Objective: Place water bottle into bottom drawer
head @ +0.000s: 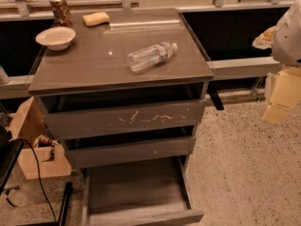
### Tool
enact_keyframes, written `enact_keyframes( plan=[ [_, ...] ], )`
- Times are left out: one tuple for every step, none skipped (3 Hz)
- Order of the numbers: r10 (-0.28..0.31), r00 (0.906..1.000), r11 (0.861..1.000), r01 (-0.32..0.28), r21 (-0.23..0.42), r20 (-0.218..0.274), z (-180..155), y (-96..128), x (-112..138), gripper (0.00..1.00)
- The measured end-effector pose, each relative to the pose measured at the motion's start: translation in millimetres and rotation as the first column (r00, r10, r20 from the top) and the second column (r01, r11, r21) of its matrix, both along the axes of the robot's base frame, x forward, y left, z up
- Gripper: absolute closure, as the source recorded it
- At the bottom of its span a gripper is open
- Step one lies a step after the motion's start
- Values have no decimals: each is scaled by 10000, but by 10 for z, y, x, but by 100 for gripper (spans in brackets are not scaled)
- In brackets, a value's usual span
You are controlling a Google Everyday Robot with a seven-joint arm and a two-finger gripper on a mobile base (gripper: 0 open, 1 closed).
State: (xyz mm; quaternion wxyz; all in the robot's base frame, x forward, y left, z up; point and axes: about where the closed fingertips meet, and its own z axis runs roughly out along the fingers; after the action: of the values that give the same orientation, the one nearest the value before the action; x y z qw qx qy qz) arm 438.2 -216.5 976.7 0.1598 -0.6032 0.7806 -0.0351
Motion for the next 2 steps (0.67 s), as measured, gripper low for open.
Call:
enact_keyframes(
  plan=[
    [6, 10000, 10000, -6, 0, 7, 1, 2, 3, 0],
    [406, 9984, 9992, -407, 19, 382, 15, 115, 224, 0]
  ],
)
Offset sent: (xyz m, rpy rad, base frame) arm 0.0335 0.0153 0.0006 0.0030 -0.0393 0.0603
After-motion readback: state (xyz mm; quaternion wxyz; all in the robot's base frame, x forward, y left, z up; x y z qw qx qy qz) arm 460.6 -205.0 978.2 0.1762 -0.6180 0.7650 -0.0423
